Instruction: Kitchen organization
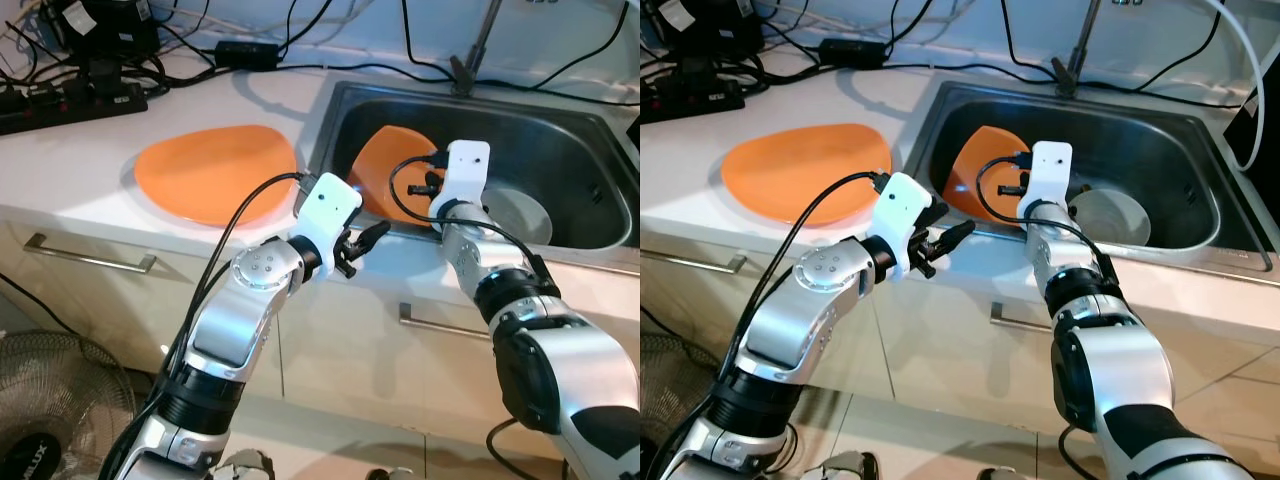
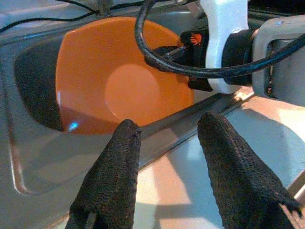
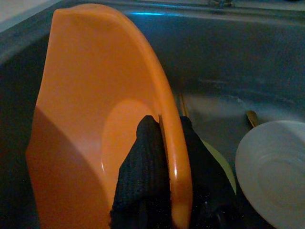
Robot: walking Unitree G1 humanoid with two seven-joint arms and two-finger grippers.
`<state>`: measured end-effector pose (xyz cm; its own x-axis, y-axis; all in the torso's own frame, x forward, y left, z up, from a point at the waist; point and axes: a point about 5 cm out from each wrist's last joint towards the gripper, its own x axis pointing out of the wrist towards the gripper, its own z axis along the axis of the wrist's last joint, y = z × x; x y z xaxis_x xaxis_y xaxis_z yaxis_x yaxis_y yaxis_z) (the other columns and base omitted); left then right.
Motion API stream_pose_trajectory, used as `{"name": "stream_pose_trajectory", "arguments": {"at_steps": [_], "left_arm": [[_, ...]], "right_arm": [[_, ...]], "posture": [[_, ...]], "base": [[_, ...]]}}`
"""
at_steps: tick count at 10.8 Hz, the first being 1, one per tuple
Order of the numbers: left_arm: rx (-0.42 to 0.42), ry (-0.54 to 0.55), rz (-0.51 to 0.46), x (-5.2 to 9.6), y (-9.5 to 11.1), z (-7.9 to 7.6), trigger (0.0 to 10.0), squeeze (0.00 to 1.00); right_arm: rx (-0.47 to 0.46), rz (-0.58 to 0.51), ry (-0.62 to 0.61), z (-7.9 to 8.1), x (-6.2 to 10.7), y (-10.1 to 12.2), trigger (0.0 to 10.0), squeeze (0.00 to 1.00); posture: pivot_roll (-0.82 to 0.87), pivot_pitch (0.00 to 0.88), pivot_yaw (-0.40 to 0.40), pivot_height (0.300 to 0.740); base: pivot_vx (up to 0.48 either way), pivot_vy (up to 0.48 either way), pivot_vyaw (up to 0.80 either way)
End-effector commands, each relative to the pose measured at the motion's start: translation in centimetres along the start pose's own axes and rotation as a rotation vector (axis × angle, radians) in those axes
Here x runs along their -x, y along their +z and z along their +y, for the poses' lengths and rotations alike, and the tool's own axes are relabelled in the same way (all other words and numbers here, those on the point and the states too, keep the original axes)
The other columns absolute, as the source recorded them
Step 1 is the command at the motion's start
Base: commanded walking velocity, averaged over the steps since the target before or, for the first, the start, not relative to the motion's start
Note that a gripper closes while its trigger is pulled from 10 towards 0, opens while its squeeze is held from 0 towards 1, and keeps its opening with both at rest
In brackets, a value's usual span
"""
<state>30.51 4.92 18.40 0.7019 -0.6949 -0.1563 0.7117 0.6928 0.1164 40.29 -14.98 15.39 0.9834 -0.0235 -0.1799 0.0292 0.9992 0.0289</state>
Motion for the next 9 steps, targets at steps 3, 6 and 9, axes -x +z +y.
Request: {"name": "stream_pose_trajectory", "arguments": {"at_steps": [3,6,9], "left_arm": [[0.008,-0.011,0.011,0.3,0.4,-0.3,10.0,0.0],[0.016,0.001,0.02,0.3,0.4,-0.3,10.0,0.0],[-0.011,0.083,-0.036,0.3,0.8,0.5,10.0,0.0]], "right_arm": [[0.008,-0.007,0.043,1.0,-0.2,0.8,10.0,1.0],[0.005,-0.034,0.064,1.3,-0.2,1.0,10.0,0.0],[-0.05,-0.117,0.075,1.5,0.0,1.8,10.0,0.0]], "posture": [[0.14,0.026,-0.037,0.74],[0.13,0.038,-0.039,0.74],[0.12,0.061,-0.038,0.74]], "base": [[0.0,0.0,0.0],[0.0,0.0,0.0],[0.0,0.0,0.0]]}}
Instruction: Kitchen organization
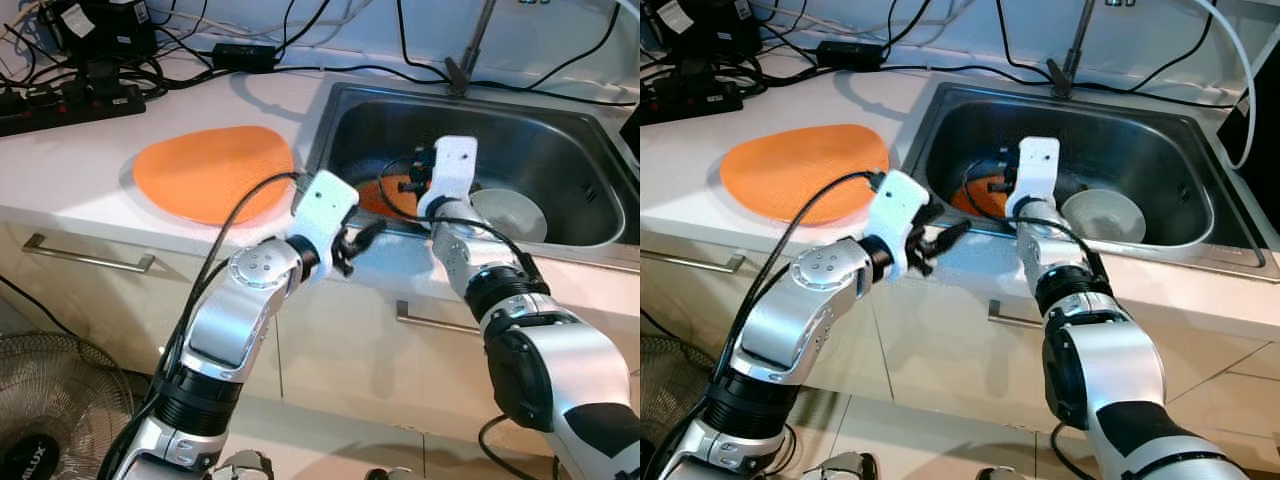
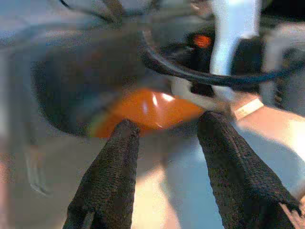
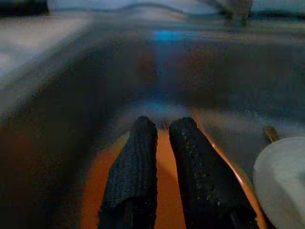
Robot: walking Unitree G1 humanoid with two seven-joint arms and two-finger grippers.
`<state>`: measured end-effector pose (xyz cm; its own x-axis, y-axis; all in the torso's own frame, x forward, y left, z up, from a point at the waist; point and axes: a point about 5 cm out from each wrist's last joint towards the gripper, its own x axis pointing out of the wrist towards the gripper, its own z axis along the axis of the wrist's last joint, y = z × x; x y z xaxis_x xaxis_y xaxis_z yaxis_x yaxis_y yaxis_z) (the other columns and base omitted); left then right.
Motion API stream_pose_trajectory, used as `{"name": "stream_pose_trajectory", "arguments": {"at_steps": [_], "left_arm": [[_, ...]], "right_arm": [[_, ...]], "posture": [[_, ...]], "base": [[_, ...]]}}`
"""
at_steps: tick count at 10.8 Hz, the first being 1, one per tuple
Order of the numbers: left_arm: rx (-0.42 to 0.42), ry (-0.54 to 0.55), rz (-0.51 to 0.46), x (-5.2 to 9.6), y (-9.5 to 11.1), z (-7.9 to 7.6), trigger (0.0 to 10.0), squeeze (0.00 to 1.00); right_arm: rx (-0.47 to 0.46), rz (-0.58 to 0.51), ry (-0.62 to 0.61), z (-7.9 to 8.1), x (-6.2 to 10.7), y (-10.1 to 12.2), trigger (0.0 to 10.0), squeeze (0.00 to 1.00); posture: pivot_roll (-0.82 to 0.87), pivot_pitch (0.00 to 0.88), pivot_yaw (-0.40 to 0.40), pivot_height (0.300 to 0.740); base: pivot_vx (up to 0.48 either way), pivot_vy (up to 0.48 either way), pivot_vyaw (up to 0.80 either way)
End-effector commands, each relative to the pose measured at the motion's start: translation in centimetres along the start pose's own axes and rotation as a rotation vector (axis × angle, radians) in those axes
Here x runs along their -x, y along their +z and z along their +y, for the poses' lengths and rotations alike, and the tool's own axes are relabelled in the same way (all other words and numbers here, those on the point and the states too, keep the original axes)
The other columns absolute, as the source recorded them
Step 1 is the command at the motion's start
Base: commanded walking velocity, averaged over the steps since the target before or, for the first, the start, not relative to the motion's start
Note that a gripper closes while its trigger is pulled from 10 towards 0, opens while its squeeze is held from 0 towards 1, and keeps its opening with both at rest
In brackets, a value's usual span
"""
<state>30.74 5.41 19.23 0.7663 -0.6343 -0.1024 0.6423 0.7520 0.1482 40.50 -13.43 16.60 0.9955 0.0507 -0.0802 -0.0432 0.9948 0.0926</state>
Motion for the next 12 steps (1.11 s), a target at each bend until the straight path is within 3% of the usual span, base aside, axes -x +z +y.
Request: {"name": "stream_pose_trajectory", "arguments": {"at_steps": [1,3,5,6,7,8,9,12], "left_arm": [[-0.063,0.089,-0.051,0.0,0.6,0.9,10.0,0.0],[-0.179,0.197,-0.114,0.5,1.3,2.2,10.0,0.0],[-0.365,0.248,-0.129,1.8,1.0,3.2,10.0,0.0],[-0.426,0.274,-0.12,3.1,0.4,3.7,10.0,0.0],[-0.478,0.261,-0.082,4.4,-0.2,4.1,10.0,0.0],[-0.524,0.198,-0.019,5.5,-0.7,3.9,10.0,0.0],[-0.555,0.163,0.029,6.2,-1.0,3.8,10.0,0.0],[-0.689,0.199,0.208,8.5,-1.6,5.5,10.0,0.0]], "right_arm": [[-0.067,-0.115,0.018,0.0,0.0,1.7,10.0,0.0],[-0.199,-0.228,0.044,0.0,0.9,2.8,10.0,0.0],[-0.303,-0.287,0.054,-0.1,3.1,2.5,10.0,0.0],[-0.316,-0.288,0.1,0.3,5.1,1.5,10.0,0.0],[-0.338,-0.253,0.12,0.5,6.5,-0.1,10.0,0.0],[-0.373,-0.202,0.096,0.6,6.8,-1.4,10.0,0.0],[-0.39,-0.185,0.089,0.9,6.8,-1.7,10.0,0.0],[-0.424,-0.156,0.136,2.4,6.9,-1.3,10.0,0.0]], "posture": [[0.11,0.068,-0.038,0.74],[0.1,0.076,-0.038,0.74],[0.09,0.094,-0.032,0.74],[0.08,0.103,-0.031,0.74],[0.07,0.112,-0.026,0.74],[0.09,0.116,-0.025,0.74],[0.1,0.116,-0.025,0.74],[0.13,0.107,-0.035,0.74]], "base": [[0.0,0.0,0.0],[0.0,0.0,0.0],[0.0,0.0,0.0],[0.0,0.0,0.0],[0.0,0.0,0.0],[0.0,0.0,0.0],[0.0,0.0,0.0],[0.0,0.0,0.0]]}}
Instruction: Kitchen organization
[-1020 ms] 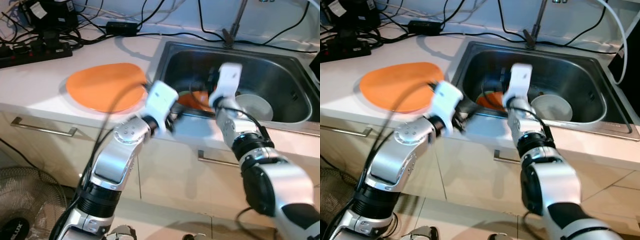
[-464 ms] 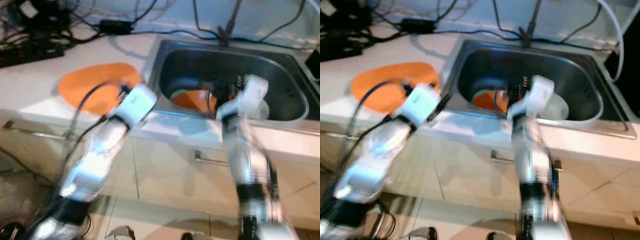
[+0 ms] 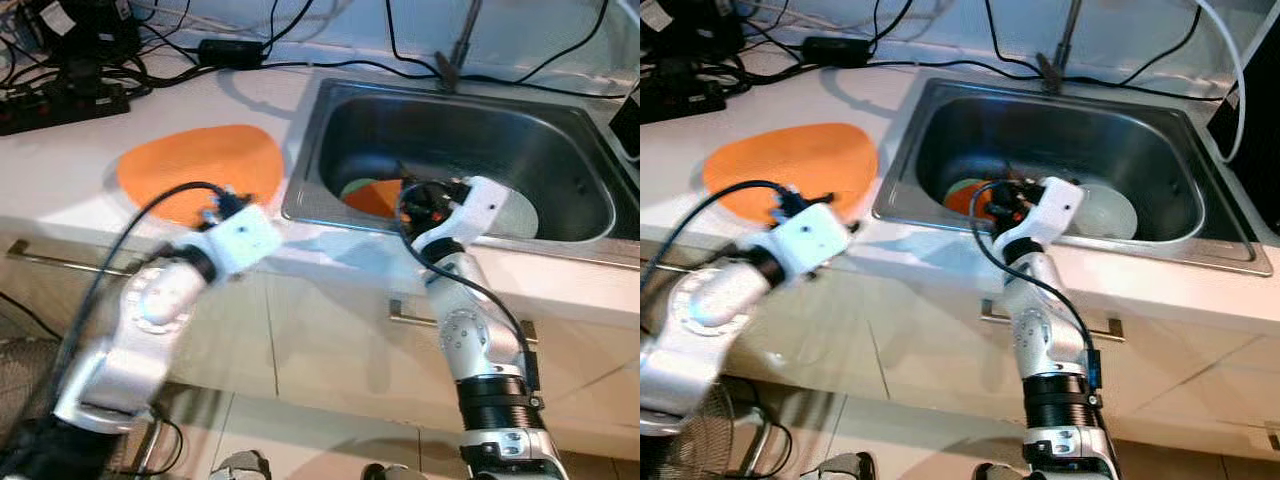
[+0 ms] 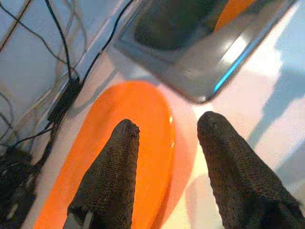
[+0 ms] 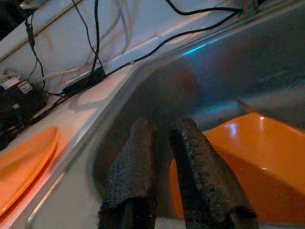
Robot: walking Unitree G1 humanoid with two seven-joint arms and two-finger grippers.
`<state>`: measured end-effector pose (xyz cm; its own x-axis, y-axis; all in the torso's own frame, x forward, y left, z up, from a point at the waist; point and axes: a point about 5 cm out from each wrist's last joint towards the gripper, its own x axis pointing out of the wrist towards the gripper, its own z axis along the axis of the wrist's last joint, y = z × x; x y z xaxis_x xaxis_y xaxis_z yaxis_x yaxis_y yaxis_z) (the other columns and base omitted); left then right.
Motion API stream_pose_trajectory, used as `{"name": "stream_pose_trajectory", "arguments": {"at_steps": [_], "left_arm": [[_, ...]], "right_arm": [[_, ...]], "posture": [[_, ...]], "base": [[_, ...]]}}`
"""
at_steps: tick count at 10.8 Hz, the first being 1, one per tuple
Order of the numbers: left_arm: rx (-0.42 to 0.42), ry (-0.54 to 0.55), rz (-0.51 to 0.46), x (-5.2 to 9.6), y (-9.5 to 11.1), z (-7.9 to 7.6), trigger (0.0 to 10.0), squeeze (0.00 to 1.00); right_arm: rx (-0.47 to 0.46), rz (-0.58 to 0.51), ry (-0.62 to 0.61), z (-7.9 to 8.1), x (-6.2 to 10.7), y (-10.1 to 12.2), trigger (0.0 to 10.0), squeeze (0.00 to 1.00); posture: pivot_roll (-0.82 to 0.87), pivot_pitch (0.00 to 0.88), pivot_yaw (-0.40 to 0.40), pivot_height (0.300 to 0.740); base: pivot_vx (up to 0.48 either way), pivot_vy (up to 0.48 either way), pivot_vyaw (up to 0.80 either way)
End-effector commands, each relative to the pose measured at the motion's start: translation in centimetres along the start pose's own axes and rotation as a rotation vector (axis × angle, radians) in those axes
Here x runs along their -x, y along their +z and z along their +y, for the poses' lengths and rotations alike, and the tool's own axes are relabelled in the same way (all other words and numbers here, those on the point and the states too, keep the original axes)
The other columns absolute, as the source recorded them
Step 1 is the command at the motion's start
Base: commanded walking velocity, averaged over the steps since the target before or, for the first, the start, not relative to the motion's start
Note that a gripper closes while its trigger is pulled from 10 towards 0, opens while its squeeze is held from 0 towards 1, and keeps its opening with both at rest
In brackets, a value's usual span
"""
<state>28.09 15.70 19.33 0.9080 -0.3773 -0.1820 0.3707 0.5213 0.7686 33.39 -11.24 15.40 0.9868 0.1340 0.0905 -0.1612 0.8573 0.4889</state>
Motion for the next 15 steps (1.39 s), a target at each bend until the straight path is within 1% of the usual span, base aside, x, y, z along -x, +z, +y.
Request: {"name": "stream_pose_trajectory", "arguments": {"at_steps": [1,3,5,6,7,9,10,11,14,15], "left_arm": [[-0.027,-0.006,0.004,0.1,0.2,0.0,10.0,0.0],[-0.045,-0.006,0.057,-0.1,-0.2,0.6,10.0,0.0],[-0.086,-0.031,0.096,-0.5,-0.7,1.3,10.0,0.0],[-0.09,-0.042,0.098,-0.8,-0.7,1.4,10.0,0.0],[-0.07,-0.047,0.084,-1.1,-0.5,1.5,10.0,1.0],[-0.072,-0.037,0.074,-1.5,-0.1,1.7,10.0,1.0],[-0.077,-0.062,0.074,-1.6,-0.1,1.6,10.0,0.16],[-0.086,-0.084,0.078,-1.6,-0.2,1.4,10.0,0.0],[-0.105,-0.148,0.096,-2.1,-0.3,1.3,10.0,0.0],[-0.147,-0.163,0.105,-2.4,-0.4,1.4,10.0,0.0]], "right_arm": [[-0.005,-0.017,0.018,0.5,-0.2,0.7,10.0,0.0],[-0.007,-0.008,0.016,0.6,-0.2,0.8,10.0,0.0],[-0.006,-0.007,0.013,0.7,-0.3,0.8,10.0,0.0],[-0.007,-0.008,0.011,0.6,-0.3,0.9,10.0,0.0],[-0.007,-0.01,0.008,0.6,-0.3,0.9,10.0,0.0],[-0.008,-0.011,0.003,0.5,-0.3,1.0,10.0,0.0],[-0.007,-0.008,0.0,0.5,-0.2,1.0,10.0,0.0],[-0.005,-0.005,0.0,0.5,-0.2,0.9,10.0,0.0],[-0.005,0.001,-0.003,0.5,-0.2,0.8,10.0,0.0],[-0.005,0.002,-0.007,0.4,-0.2,0.8,10.0,0.0]], "posture": [[0.13,0.1,-0.035,0.74],[0.13,0.092,-0.035,0.74],[0.12,0.076,-0.029,0.74],[0.11,0.074,-0.026,0.74],[0.11,0.07,-0.022,0.74],[0.11,0.068,-0.022,0.74],[0.11,0.071,-0.021,0.74],[0.11,0.072,-0.021,0.74],[0.11,0.077,-0.019,0.74],[0.1,0.08,-0.016,0.74]], "base": [[0.0,0.0,0.0],[0.0,0.0,0.0],[0.0,0.0,0.0],[0.0,0.0,0.0],[0.0,0.0,0.0],[0.0,0.0,0.0],[0.0,0.0,0.0],[0.0,0.0,0.0],[0.0,0.0,0.0],[0.0,0.0,0.0]]}}
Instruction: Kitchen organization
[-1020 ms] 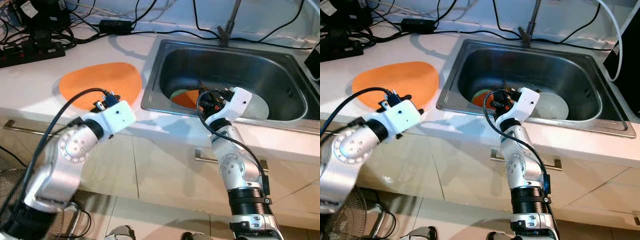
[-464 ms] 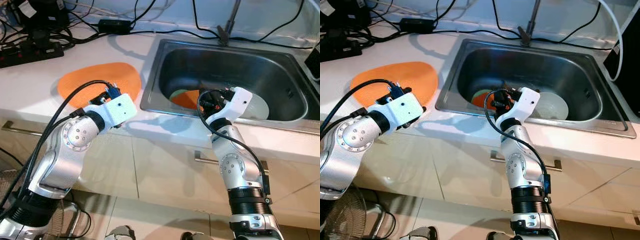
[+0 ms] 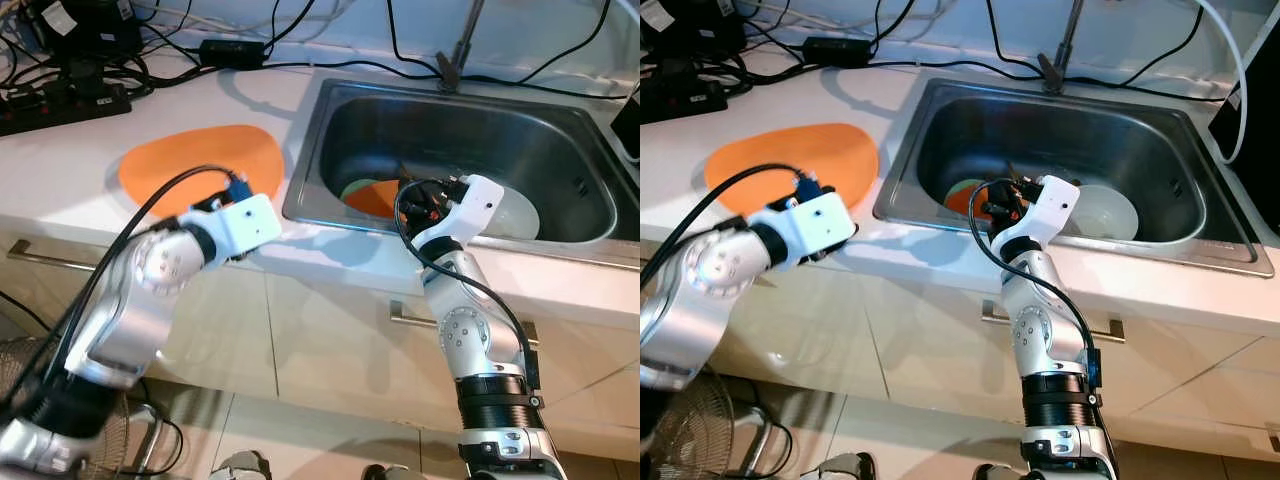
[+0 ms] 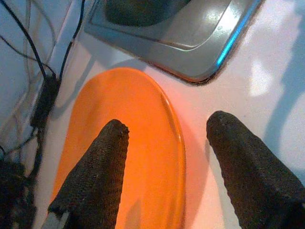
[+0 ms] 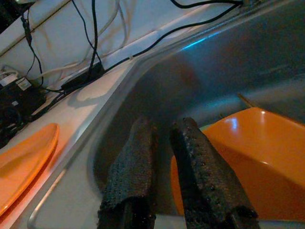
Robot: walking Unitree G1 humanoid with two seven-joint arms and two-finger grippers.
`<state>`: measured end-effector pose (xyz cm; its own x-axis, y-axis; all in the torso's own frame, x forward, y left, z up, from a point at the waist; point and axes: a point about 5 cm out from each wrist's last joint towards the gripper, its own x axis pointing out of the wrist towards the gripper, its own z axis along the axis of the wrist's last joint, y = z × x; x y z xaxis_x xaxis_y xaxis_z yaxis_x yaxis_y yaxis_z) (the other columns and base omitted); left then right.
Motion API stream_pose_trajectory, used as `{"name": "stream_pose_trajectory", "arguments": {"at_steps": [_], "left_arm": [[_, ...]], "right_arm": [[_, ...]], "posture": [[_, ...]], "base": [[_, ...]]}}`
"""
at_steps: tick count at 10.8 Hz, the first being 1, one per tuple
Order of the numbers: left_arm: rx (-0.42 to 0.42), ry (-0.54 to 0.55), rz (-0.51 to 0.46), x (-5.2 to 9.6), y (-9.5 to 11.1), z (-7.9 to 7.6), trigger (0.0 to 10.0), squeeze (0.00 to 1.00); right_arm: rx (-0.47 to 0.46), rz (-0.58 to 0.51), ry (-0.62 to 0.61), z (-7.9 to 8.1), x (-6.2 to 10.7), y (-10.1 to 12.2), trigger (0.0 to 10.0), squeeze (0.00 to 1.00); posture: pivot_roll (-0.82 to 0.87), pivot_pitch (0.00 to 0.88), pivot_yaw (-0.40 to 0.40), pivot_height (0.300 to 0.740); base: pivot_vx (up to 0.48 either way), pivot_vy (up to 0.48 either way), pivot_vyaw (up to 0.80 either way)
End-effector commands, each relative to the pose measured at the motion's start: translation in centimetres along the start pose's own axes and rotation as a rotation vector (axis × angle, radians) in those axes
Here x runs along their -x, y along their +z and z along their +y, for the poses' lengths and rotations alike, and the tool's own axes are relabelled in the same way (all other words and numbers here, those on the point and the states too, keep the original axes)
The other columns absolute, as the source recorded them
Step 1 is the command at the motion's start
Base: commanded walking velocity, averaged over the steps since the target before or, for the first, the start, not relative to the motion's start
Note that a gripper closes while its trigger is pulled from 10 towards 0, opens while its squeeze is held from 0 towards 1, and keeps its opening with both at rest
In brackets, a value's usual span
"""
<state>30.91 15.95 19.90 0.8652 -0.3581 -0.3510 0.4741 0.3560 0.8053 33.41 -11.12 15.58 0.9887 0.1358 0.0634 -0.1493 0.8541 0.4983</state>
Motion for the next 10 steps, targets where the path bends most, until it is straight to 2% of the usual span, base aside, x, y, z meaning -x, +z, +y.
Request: {"name": "stream_pose_trajectory", "arguments": {"at_steps": [1,5,10], "left_arm": [[-0.036,-0.027,0.011,-0.3,0.0,-0.1,10.0,0.0],[-0.109,-0.034,0.06,-1.0,-0.5,0.5,10.0,0.0],[-0.226,-0.021,0.279,-1.1,-4.0,1.6,10.0,0.0]], "right_arm": [[0.004,-0.022,0.002,0.2,-0.1,0.8,10.0,0.0],[0.003,-0.022,-0.011,0.0,0.0,0.8,10.0,0.0],[-0.001,-0.023,-0.021,-0.1,0.0,0.9,10.0,0.0]], "posture": [[0.1,0.083,-0.014,0.74],[0.09,0.092,-0.007,0.74],[0.09,0.098,-0.006,0.74]], "base": [[0.0,0.0,0.0],[0.0,0.0,0.0],[0.0,0.0,0.0]]}}
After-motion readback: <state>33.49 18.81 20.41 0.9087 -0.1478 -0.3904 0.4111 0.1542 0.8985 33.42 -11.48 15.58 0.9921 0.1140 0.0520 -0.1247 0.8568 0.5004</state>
